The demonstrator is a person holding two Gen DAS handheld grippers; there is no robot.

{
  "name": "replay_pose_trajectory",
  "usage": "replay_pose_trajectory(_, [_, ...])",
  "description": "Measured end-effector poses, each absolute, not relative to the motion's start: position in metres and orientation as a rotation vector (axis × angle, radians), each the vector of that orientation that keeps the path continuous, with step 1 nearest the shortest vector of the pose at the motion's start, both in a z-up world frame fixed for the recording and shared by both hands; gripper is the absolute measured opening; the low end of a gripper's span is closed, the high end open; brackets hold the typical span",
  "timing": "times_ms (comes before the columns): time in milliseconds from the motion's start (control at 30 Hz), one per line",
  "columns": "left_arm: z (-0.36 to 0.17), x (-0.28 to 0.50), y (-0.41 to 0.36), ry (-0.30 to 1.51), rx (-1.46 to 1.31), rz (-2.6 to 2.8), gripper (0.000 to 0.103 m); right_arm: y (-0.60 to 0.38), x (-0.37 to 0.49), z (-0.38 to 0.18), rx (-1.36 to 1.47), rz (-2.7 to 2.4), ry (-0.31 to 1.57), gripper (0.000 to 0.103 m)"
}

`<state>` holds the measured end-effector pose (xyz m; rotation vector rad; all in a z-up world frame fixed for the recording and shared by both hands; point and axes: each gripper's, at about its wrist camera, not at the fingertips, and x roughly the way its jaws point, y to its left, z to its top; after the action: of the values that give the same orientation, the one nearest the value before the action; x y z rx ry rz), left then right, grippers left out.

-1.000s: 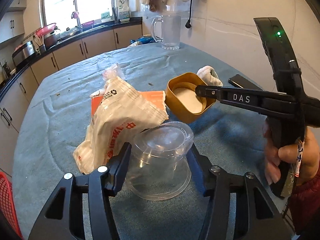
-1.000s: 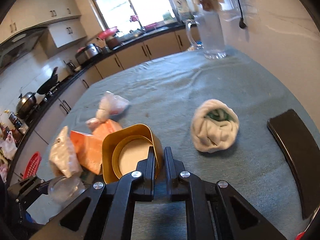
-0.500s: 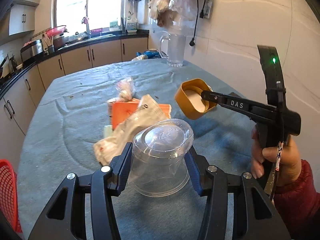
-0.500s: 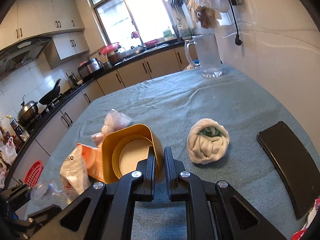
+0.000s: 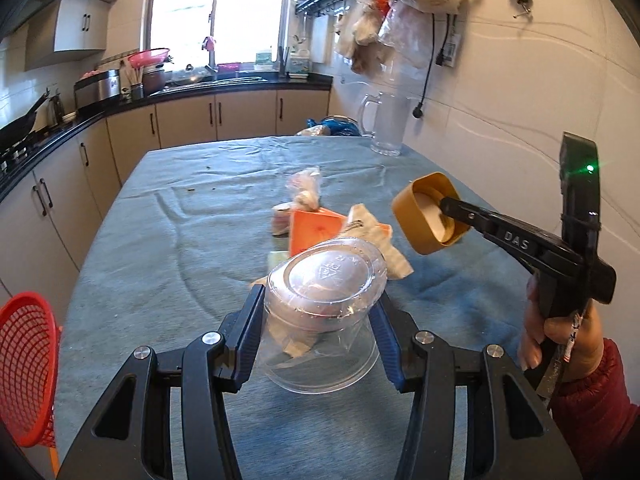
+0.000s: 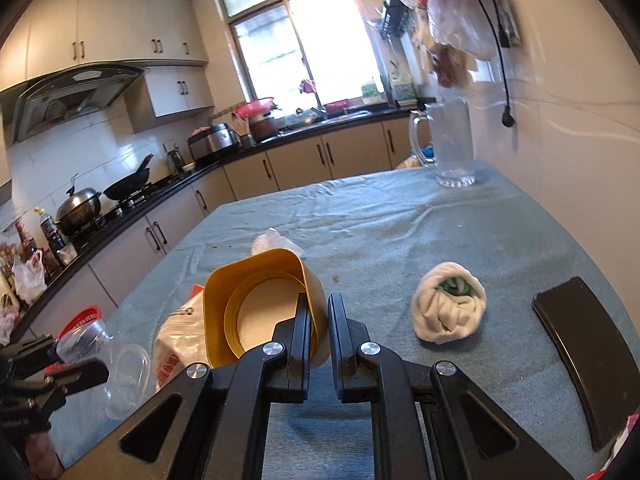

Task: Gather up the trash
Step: 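Carry the clear cup and the yellow container over the red basket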

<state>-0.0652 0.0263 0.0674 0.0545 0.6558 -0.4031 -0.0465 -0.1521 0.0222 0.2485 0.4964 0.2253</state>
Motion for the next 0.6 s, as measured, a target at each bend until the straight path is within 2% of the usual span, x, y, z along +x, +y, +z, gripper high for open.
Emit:
replay_pose_trajectory(333, [0.067,-0.068,0.048,0.647,0.031,-0.346,0.05,-0.146,-0.057,0.029,0.225,0.289,0.438,0.009])
replay_pose_trajectory(600, [0.062,-0.072,0.062,0.656,0.025,-0.315,0.05,-0.138,-0.068,0.026,0.325,0.323,0.497,0.009])
